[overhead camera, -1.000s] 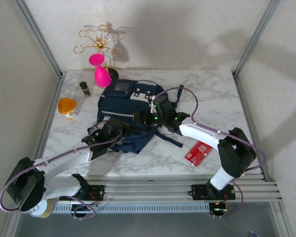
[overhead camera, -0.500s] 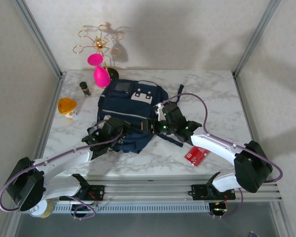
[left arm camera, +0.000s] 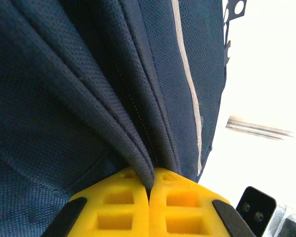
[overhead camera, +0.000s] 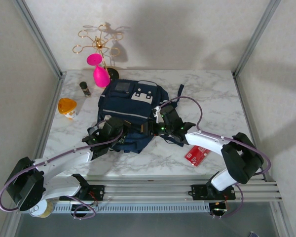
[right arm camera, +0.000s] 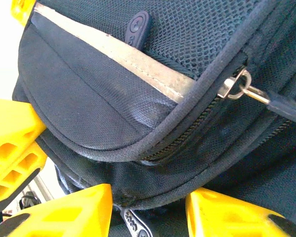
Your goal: Pack books, pencil case, and school supplies into a backpack
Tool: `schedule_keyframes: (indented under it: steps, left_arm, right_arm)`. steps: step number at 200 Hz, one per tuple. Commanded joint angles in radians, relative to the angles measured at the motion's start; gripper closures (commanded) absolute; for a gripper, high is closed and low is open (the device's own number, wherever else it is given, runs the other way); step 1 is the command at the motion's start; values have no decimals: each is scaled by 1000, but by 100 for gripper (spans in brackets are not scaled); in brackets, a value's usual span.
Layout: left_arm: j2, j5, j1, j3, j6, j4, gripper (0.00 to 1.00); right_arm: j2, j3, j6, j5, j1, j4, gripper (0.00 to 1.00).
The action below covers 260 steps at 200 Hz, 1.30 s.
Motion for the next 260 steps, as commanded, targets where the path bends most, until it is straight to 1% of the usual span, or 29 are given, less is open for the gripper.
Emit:
schedule_keyframes:
  steps: [1, 18, 42, 68, 81, 97, 114, 130, 145, 190, 216, 226, 232, 260]
  left_arm:
    - [-12, -37, -7, 37, -20, 94, 100]
    - [-8, -36, -7, 39, -22, 98, 100]
    - [2, -33, -9, 40, -22, 102, 100]
    - [2, -38, -10, 41, -25, 101, 100]
    - [2, -37, -10, 43, -25, 102, 100]
    - [2, -36, -10, 50, -24, 96, 100]
    - [-4, -36, -10, 56, -24, 87, 100]
    - [-17, -30, -11, 56, -25, 79, 100]
    - [-39, -29, -12, 52, -23, 59, 100]
    - [-167, -48, -10, -16, -50, 4, 100]
    - [-234, -56, -7, -52, -61, -18, 100]
    - [-248, -51, -5, -54, -55, -29, 100]
    - [-257, -49, -3, -53, -51, -41, 100]
    - [-289, -40, 3, -59, -41, -72, 100]
  right_arm:
    - [17, -47, 17, -77, -1, 109, 58]
    - [4, -63, 16, -105, 1, 148, 62]
    - [-28, -101, 13, -96, 0, 193, 69]
    - [-20, -97, -12, -95, 1, 179, 75]
    - [-14, -100, -19, -98, 0, 179, 81]
    - [-23, -107, -44, -95, 0, 174, 92]
    - [-46, -113, -80, -61, 0, 155, 100]
    - [-79, -121, -118, -22, -1, 130, 100]
    - [-123, -146, -154, 43, 0, 111, 100]
    - [-252, -244, -252, 312, -4, 111, 100]
    - [-275, -263, -272, 415, -28, 141, 100]
    - [-275, -267, -266, 409, -48, 178, 100]
    - [-276, -273, -264, 396, -89, 211, 100]
    - [-242, -286, -273, 382, -154, 340, 100]
